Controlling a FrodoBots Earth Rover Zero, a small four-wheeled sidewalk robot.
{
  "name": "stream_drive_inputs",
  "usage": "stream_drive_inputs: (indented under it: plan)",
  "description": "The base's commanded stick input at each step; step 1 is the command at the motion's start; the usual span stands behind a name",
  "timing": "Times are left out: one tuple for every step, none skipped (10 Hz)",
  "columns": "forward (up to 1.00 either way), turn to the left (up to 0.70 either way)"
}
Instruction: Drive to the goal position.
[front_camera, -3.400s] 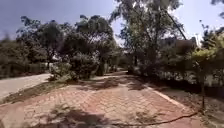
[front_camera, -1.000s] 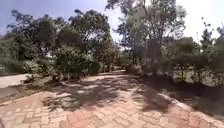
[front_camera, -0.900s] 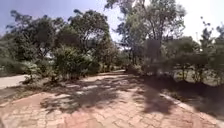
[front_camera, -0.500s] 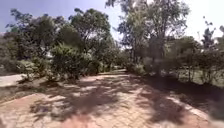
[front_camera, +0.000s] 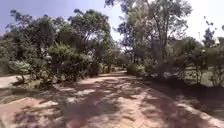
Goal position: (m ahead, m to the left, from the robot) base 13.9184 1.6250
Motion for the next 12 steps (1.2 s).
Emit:
stream_drive_inputs:
  plan:
    - [0.70,0.00]
    - [0.70,0.00]
    - [0.70,0.00]
    - [0.70,0.00]
    - [0.70,0.00]
    - [0.70,0.00]
    - [0.70,0.00]
    - [0.70,0.00]
    - [0.70,0.00]
    - [0.70,0.00]
    - [0.70,0.00]
    - [0.70,0.00]
